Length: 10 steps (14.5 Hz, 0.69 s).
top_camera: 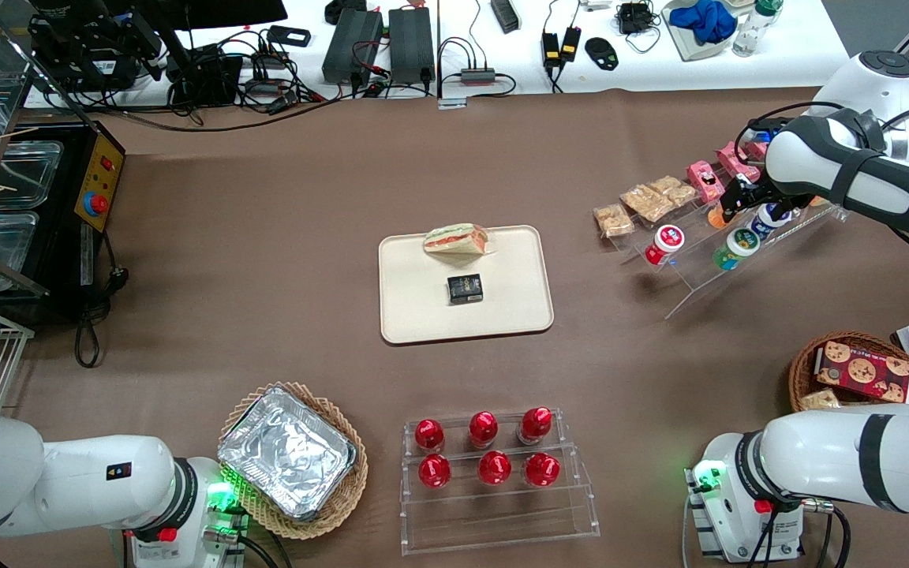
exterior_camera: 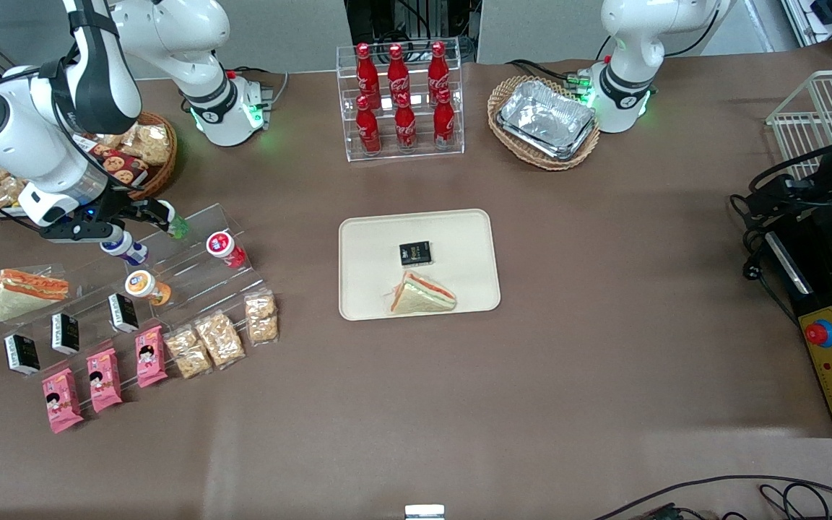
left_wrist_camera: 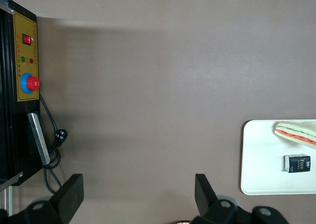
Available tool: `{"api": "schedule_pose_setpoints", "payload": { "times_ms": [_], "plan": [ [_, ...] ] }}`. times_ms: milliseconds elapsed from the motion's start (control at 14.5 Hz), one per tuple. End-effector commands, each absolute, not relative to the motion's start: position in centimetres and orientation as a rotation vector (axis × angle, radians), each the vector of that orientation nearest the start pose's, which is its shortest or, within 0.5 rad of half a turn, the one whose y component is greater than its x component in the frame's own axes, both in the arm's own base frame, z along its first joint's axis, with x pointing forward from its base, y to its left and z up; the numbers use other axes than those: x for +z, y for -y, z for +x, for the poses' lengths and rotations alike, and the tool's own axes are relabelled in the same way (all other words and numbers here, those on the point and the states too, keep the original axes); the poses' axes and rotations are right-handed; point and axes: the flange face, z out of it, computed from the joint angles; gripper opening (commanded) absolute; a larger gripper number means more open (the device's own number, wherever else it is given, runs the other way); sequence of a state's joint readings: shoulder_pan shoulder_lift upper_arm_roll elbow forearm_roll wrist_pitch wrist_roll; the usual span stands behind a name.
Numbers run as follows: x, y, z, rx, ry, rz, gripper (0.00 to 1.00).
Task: Place green gum on tray
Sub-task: 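Lower the right gripper and close it around the green gum bottle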
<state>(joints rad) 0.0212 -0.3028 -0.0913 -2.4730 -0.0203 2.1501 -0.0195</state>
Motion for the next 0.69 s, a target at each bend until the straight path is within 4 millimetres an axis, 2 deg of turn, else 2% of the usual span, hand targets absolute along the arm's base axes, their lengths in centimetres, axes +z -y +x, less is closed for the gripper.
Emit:
{"api": "schedule_pose_setpoints", "payload": {
  "times_ms": [0,621],
  "plan": [
    [40.2,3.2,41.8,0.016,-0.048,-3.131,1.00],
    [39.2,2.7,40.6,0.020,-0.058,-3.127,1.00]
  ]
}}
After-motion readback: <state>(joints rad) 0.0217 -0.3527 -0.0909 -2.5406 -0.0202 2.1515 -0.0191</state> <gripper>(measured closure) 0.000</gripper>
